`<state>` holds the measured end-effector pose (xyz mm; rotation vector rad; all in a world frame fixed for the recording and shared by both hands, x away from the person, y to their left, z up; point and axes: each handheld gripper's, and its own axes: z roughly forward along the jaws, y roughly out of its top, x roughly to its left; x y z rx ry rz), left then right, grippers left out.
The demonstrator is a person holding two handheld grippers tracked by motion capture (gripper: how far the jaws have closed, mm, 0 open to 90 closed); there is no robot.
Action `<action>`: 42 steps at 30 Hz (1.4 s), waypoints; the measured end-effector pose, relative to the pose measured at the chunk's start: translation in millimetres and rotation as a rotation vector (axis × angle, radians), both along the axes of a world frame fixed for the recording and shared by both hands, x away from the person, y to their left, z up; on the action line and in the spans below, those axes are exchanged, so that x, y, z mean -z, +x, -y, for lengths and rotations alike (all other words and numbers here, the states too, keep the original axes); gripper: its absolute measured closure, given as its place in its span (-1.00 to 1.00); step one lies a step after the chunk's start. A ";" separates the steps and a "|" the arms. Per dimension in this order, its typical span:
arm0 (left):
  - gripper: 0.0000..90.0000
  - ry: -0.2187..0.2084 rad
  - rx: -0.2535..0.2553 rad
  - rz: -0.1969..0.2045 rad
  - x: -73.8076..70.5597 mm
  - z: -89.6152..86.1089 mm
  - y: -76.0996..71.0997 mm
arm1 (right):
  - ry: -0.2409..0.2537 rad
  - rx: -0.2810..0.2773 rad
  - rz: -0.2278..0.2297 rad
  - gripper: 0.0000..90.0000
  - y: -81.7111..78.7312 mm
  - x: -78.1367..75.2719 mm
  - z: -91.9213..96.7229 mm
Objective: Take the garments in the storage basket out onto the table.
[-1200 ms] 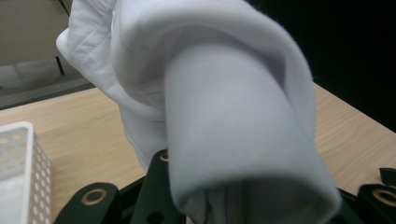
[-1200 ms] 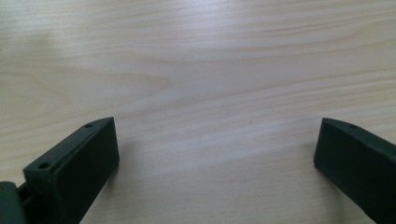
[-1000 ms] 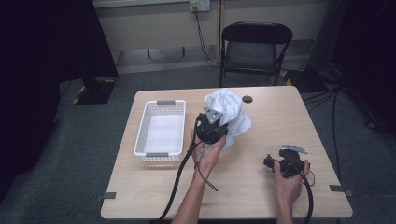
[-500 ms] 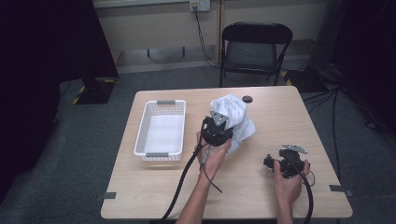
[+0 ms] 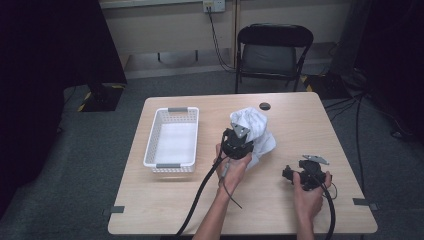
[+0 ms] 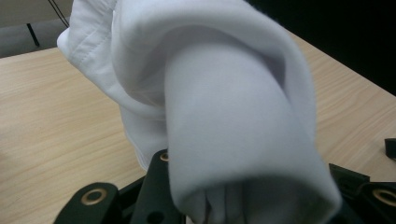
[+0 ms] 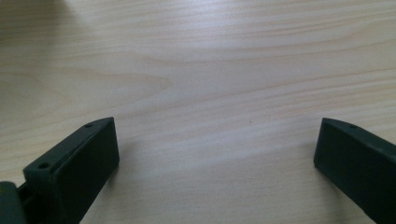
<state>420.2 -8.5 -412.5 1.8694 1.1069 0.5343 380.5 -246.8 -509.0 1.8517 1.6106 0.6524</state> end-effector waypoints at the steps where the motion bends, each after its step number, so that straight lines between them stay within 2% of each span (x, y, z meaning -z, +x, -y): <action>1: 0.65 0.000 0.000 -0.004 1.4 -0.1 0.5 | 0.000 0.000 0.000 -1.00 0.0 0.0 0.0; 7: 0.65 0.005 -0.008 -0.037 16.1 0.1 6.4 | 0.000 0.000 0.000 -1.00 0.0 0.0 0.0; 25: 0.62 0.014 -0.013 -0.090 47.4 3.7 17.6 | 0.000 0.000 0.000 -1.00 0.0 0.0 0.0; 42: 0.57 0.033 -0.021 -0.105 59.3 5.8 20.1 | 0.000 0.000 0.000 -1.00 0.0 0.0 0.0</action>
